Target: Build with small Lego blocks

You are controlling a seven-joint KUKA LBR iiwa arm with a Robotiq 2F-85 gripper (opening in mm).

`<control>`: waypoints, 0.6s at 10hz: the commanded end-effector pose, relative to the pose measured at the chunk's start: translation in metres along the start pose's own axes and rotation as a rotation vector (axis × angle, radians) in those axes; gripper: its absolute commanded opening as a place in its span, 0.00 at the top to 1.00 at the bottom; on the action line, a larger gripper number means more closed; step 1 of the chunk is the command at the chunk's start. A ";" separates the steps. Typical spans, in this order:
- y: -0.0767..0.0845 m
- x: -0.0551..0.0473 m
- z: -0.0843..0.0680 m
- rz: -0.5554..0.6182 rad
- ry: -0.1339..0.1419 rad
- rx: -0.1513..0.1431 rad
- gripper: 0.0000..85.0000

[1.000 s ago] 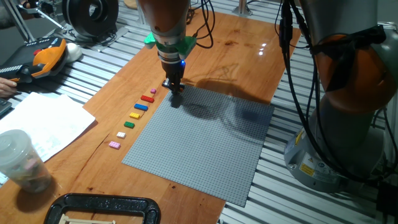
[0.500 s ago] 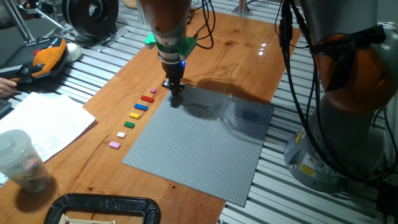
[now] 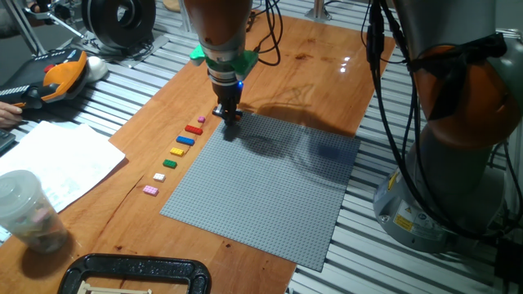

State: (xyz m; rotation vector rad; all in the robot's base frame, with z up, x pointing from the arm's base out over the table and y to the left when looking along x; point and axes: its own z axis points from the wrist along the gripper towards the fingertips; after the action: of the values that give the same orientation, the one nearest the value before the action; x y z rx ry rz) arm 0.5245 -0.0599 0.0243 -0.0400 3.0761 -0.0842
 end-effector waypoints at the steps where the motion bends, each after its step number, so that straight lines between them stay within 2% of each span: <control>1: 0.001 0.001 0.001 -0.001 0.001 0.000 1.00; 3: 0.001 0.001 0.000 0.011 0.000 0.003 1.00; 5: 0.002 0.002 -0.003 0.031 -0.003 0.010 0.60; 6: 0.002 0.003 -0.005 0.032 -0.003 0.013 0.60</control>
State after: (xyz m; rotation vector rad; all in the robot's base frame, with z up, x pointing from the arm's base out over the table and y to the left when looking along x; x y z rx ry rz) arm 0.5178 -0.0567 0.0257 0.0088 3.0792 -0.1018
